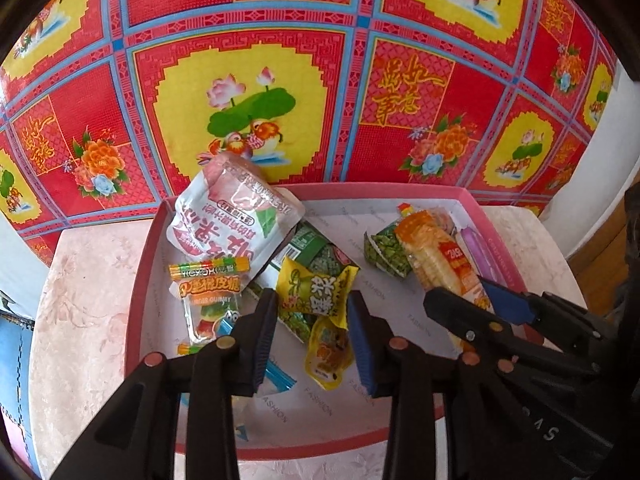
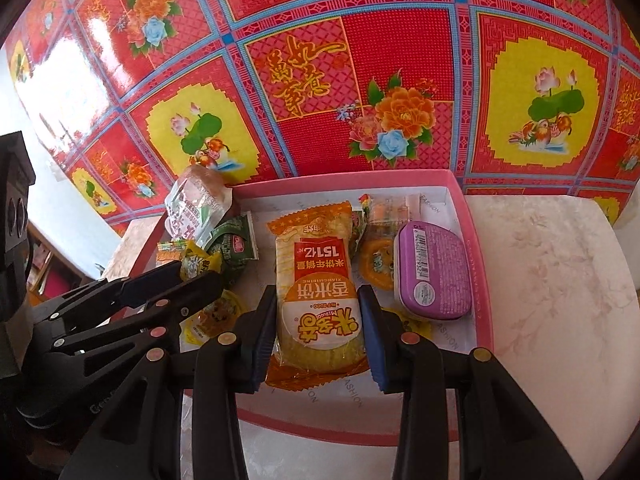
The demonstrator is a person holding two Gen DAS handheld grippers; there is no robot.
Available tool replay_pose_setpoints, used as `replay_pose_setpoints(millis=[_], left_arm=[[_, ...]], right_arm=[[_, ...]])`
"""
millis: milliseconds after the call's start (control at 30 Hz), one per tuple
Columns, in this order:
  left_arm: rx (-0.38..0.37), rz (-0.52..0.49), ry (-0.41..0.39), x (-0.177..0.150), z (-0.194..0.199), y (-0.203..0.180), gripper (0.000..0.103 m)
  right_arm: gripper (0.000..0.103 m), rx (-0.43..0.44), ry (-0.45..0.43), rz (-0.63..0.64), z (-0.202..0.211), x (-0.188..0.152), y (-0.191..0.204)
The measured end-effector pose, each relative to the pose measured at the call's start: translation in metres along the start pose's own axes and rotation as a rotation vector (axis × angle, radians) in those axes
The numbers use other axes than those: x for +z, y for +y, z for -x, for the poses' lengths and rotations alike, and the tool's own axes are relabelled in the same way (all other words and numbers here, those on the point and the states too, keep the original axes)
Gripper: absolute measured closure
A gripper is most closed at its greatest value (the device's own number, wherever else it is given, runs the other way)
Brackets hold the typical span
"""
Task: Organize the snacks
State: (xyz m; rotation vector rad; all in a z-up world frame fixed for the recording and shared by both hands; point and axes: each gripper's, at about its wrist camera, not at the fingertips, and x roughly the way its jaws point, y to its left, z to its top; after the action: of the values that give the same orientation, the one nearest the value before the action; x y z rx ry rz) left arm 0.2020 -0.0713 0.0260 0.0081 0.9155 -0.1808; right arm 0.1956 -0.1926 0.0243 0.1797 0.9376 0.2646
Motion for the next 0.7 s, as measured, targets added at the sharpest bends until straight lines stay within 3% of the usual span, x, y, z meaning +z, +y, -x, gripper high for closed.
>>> replay_pose_setpoints(millis=[167, 367, 500, 633, 700], left_arm=[[0.0, -0.004, 0.008, 0.003, -0.007, -0.002, 0.066], [0.003, 0.031, 0.012, 0.006, -0.006, 0.001, 0.05], [0.01, 0.052, -0.007, 0.002, 0.005, 0.008, 0.036], [0.033, 0.054, -0.035, -0.003, 0.018, 0.01, 0.03], [0.031, 0.062, -0.041, -0.008, 0.026, 0.012, 0.028]], right_arm=[[0.063, -0.004, 0.003, 0.001, -0.003, 0.001, -0.002], [0.06, 0.009, -0.011, -0.011, -0.001, 0.001, -0.006], [0.052, 0.004, -0.037, -0.006, 0.009, -0.002, -0.006], [0.041, -0.01, -0.062, 0.018, 0.02, -0.005, -0.004], [0.041, -0.012, -0.067, 0.023, 0.026, -0.008, -0.002]])
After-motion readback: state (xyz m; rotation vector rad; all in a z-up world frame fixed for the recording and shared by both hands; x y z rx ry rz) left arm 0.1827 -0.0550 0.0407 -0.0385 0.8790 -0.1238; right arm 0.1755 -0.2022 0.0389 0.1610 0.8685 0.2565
